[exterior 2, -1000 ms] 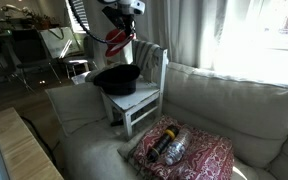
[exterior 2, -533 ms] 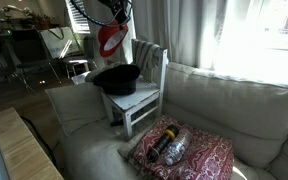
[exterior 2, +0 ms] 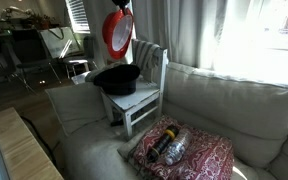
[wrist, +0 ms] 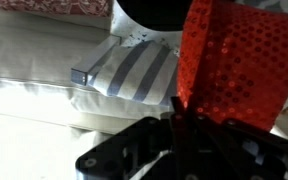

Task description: Pick up the black hat and put it upside down on the chair, pick up the red hat and put it in the black hat

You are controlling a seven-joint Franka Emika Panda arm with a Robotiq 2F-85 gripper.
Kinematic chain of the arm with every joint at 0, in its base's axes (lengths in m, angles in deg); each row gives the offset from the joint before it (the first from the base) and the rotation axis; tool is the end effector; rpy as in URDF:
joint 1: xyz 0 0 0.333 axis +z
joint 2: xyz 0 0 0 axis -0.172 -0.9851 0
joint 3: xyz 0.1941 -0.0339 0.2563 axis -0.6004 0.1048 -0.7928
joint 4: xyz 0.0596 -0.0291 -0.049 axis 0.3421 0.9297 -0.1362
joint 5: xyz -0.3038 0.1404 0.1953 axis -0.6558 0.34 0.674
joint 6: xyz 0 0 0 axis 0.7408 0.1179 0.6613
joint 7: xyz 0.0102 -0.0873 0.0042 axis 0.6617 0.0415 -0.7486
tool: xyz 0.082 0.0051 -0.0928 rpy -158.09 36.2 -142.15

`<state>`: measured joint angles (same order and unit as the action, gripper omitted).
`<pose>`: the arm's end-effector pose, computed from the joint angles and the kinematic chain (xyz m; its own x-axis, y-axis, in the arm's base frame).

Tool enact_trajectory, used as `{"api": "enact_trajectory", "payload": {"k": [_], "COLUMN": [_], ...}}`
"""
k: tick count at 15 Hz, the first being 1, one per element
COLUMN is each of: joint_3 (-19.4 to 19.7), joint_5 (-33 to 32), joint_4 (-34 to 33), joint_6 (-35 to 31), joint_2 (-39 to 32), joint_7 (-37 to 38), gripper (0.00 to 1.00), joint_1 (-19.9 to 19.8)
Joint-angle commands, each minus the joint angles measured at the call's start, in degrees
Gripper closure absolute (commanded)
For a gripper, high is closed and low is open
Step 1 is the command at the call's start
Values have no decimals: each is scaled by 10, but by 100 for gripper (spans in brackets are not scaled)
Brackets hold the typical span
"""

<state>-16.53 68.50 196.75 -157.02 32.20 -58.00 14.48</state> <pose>0.5989 0.0828 0.4478 0.9558 0.0463 0.2905 0.0374 -0.9987 0.0359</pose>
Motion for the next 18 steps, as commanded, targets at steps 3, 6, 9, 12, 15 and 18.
{"api": "enact_trajectory", "payload": {"k": [3, 6, 9, 12, 15, 18], "joint_3": [-1, 3, -10, -27, -49, -68], "joint_5": [-45, -90, -173, -265, -343, -429], "joint_4": [10, 12, 29, 28, 39, 51], "joint_6": [13, 37, 42, 75, 92, 116], "joint_2": [18, 14, 21, 26, 31, 27], "joint_7": [20, 50, 50, 64, 66, 80], "gripper": [97, 99, 99, 99, 99, 99], "joint_1": [5, 8, 25, 48, 71, 90]}}
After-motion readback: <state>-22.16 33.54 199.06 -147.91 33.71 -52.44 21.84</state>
